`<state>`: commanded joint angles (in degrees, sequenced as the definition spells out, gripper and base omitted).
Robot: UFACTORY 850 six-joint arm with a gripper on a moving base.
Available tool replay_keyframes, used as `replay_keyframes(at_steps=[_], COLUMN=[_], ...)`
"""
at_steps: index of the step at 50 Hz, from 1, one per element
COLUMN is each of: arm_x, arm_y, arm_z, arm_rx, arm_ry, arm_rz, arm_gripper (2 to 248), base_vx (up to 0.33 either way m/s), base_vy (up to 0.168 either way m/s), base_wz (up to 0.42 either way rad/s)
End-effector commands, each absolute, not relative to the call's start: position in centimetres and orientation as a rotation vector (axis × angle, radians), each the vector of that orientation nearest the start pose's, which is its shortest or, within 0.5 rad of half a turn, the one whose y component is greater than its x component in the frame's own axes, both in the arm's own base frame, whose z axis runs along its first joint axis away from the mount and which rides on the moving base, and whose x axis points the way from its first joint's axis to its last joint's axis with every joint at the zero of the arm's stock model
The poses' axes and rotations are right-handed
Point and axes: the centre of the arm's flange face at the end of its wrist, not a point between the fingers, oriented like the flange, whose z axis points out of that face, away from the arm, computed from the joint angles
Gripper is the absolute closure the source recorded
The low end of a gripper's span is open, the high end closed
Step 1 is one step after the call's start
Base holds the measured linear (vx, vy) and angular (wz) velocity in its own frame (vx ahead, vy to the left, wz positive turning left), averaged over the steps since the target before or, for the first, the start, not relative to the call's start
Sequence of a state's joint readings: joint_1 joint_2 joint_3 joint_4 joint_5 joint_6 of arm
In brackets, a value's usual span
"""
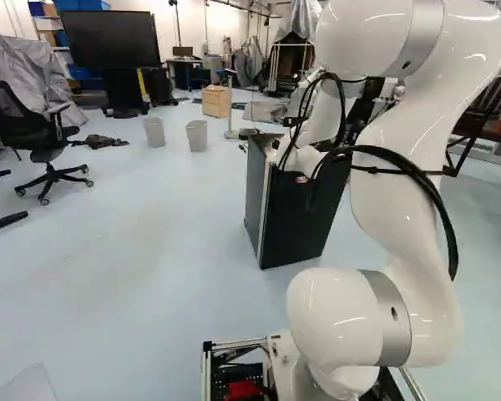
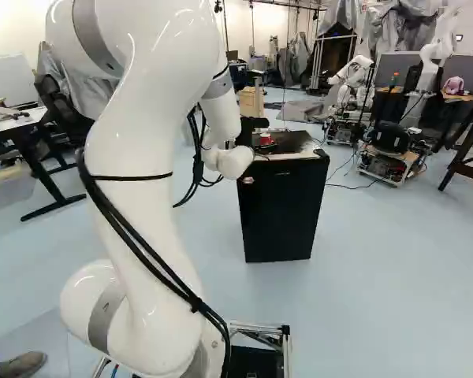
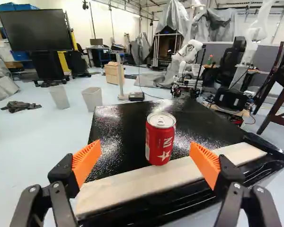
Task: Grab a drink from the fridge
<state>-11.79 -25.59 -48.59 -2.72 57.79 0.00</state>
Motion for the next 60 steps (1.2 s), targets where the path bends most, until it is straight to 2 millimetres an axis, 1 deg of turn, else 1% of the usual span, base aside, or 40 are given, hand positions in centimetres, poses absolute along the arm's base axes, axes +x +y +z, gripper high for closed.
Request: replay_keyframes(at_steps=[18, 32, 33, 38, 39, 43, 44, 48, 49, 53, 54, 60], arm_x=[57.5, 59.0, 59.1, 59.2, 59.2, 59.2, 59.2, 59.2, 59.2, 59.2, 59.2, 59.2], arm_y=[-12.8, -13.1, -13.1, -13.1, -13.1, -13.1, -13.1, -13.1, -13.1, -13.1, -13.1, -13.1], arm_z=[36.4, 36.1, 36.1, 36.1, 36.1, 36.1, 36.1, 36.1, 36.1, 36.1, 36.1, 36.2], arm_rx=[-2.473, -2.462, -2.462, -2.461, -2.461, -2.460, -2.460, -2.460, -2.460, -2.460, -2.460, -2.459], arm_ry=[0.205, 0.203, 0.203, 0.202, 0.202, 0.202, 0.202, 0.202, 0.202, 0.202, 0.202, 0.202], arm_rz=[-2.137, -2.152, -2.152, -2.153, -2.153, -2.154, -2.154, -2.154, -2.154, -2.154, -2.154, -2.155], arm_gripper=[3, 3, 18, 18, 56, 56, 94, 94, 131, 131, 155, 155], base_vx=[0.000, 0.000, 0.000, 0.000, 0.000, 0.000, 0.000, 0.000, 0.000, 0.000, 0.000, 0.000], base_vy=[0.000, 0.000, 0.000, 0.000, 0.000, 0.000, 0.000, 0.000, 0.000, 0.000, 0.000, 0.000], base_wz=[0.000, 0.000, 0.000, 0.000, 0.000, 0.000, 0.000, 0.000, 0.000, 0.000, 0.000, 0.000])
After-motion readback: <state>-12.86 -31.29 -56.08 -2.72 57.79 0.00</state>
